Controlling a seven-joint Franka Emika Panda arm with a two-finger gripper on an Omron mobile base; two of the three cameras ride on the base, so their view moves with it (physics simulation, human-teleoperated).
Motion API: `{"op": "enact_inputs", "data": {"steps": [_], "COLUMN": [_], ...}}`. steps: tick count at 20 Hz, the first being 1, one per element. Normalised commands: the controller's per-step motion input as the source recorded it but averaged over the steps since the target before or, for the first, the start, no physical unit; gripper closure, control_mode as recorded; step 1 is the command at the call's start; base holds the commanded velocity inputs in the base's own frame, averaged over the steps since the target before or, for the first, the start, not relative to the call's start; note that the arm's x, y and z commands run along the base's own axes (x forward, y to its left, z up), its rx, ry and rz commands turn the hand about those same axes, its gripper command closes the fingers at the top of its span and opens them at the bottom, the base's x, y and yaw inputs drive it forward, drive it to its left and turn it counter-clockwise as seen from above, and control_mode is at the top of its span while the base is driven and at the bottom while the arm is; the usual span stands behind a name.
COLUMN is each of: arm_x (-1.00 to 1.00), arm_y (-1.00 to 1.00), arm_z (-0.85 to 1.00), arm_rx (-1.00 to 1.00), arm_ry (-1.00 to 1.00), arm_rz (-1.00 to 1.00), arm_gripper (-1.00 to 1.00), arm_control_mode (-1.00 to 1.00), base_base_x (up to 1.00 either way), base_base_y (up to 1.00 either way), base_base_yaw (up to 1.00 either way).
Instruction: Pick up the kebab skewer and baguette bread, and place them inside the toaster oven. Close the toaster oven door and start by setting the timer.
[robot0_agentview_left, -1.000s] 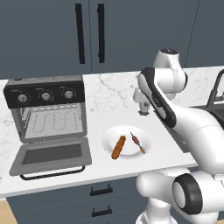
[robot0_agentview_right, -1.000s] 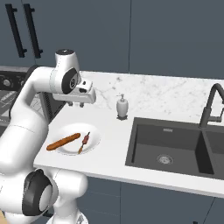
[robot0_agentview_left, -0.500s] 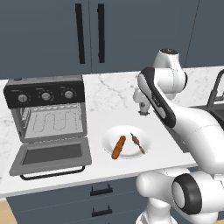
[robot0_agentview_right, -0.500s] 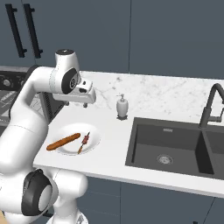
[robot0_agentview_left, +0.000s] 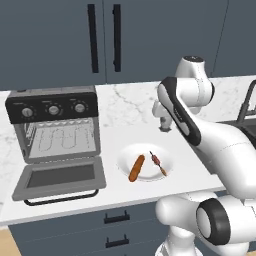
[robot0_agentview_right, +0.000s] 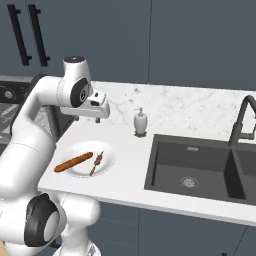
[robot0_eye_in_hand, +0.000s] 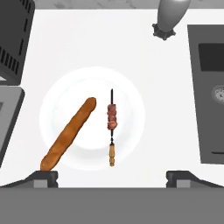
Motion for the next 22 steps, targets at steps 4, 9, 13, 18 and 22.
{"op": "enact_inputs", "data": {"steps": [4,9,13,18,22], "arm_x": [0.0,0.0,0.0,0.0,0.0], "arm_y": [0.0,0.0,0.0,0.0,0.0], "arm_z": [0.0,0.0,0.0,0.0,0.0], "arm_rx": [0.0,0.0,0.0,0.0,0.0], "arm_ry": [0.0,0.0,0.0,0.0,0.0], "arm_rz": [0.0,0.0,0.0,0.0,0.0], "arm_gripper": [-1.0,-1.0,-1.0,-1.0,-1.0], "arm_control_mode": [1.0,1.0,1.0,1.0,1.0], "base_base_x": [0.0,0.0,0.0,0.0,0.0], "base_base_y": [0.38,0.32,0.46,0.47,0.37], "base_base_yaw": [0.0,0.0,0.0,0.0,0.0]}}
